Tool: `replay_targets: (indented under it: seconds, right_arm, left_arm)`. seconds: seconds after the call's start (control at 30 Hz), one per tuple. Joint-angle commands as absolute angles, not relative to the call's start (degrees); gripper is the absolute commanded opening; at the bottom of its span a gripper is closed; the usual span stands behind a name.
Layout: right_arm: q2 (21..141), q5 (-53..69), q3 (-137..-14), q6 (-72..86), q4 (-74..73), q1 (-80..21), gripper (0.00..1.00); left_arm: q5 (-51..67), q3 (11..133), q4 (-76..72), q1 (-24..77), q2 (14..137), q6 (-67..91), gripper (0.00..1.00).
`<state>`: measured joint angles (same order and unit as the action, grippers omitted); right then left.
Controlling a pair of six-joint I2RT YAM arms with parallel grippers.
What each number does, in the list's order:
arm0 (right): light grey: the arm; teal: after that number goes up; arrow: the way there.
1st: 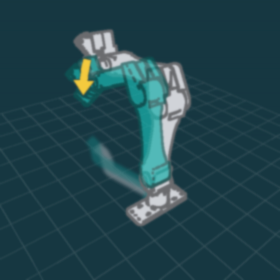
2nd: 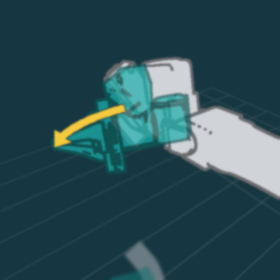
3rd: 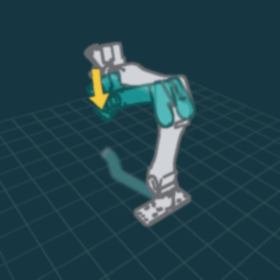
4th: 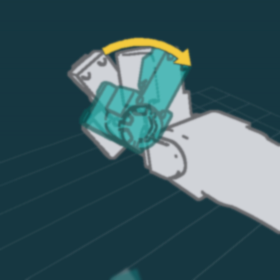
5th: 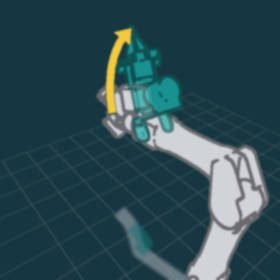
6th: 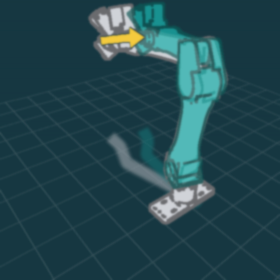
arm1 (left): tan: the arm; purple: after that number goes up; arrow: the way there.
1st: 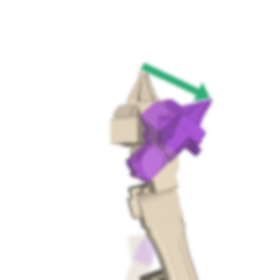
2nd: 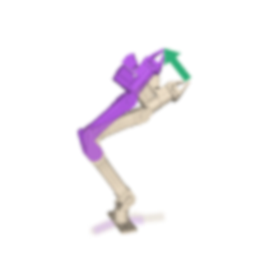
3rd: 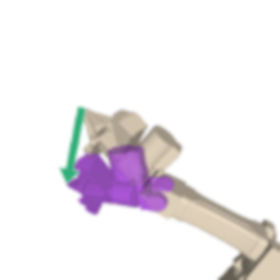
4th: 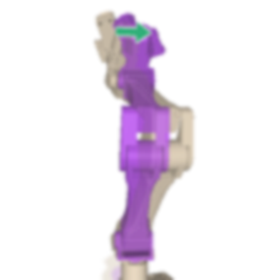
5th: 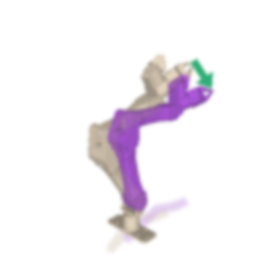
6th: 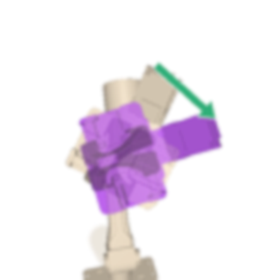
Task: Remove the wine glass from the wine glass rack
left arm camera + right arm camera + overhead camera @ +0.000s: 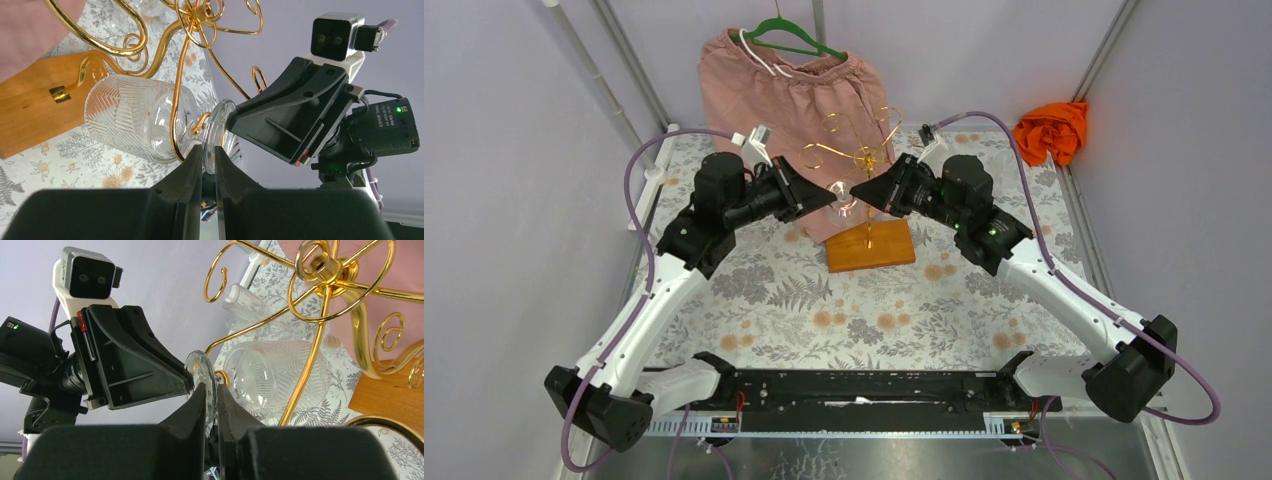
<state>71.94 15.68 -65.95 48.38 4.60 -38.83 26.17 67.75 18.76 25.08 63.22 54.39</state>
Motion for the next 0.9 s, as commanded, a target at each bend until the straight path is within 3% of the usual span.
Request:
replay_targets:
  seconds: [0.0, 0.2, 0.47, 0.87]
  right_arm:
    - [75.3, 23.3, -65.1, 48.9, -0.4, -40.7, 0.00]
    - [75.7, 25.2, -64.9, 50.7, 0.9, -40.7, 0.00]
    - [74.9, 24.0, -64.8, 51.2, 1.7, -40.7, 0.00]
    - [73.7, 27.3, -62.5, 56.3, 8.5, -40.7, 0.00]
  left_arm:
    - [27.3, 68.7, -1.5, 27.3, 62.8, 53.4, 0.19]
    - [28.3, 66.2, -5.6, 27.7, 62.8, 53.2, 0.17]
    - [28.1, 65.7, -4.9, 27.8, 62.6, 53.0, 0.00]
    - [27.9, 65.9, -0.2, 27.8, 62.3, 52.9, 0.00]
